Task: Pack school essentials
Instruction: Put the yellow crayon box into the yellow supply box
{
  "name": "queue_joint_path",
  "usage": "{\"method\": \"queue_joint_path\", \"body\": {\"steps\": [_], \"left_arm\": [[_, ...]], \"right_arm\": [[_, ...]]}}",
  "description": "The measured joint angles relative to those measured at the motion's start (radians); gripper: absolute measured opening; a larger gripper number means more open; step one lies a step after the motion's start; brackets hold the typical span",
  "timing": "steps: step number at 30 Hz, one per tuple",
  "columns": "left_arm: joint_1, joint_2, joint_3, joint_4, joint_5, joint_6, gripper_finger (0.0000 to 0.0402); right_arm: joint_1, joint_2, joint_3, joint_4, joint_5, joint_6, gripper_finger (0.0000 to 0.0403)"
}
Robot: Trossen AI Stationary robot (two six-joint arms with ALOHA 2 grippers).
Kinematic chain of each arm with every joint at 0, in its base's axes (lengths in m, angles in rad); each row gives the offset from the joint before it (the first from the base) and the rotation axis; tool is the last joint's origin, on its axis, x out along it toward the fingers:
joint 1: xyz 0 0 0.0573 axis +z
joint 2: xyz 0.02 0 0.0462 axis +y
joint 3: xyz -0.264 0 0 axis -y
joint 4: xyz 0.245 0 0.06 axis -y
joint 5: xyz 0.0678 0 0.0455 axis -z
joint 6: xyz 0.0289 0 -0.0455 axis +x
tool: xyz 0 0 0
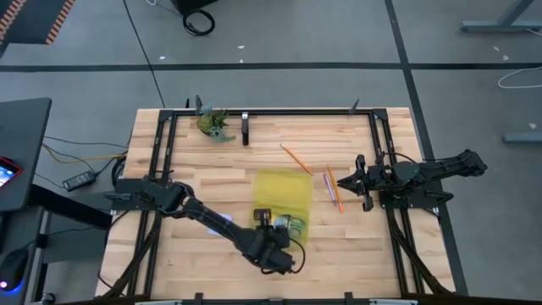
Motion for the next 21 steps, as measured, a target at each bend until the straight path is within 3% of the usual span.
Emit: {"method": "queue_joint_path", "body": {"steps": [17,21], "left_arm": [[0.013,0.051,0.0,0.151,0.008,0.047,0.0],[0.013,0.054,0.0,0.17,0.008,0.059,0.0017]], "right_arm": [[0.0,0.001,0.0,0.0,0.0,0.0,0.0051],[0.0,0.002,0.0,0.0,0.0,0.0,0.0051]]}}
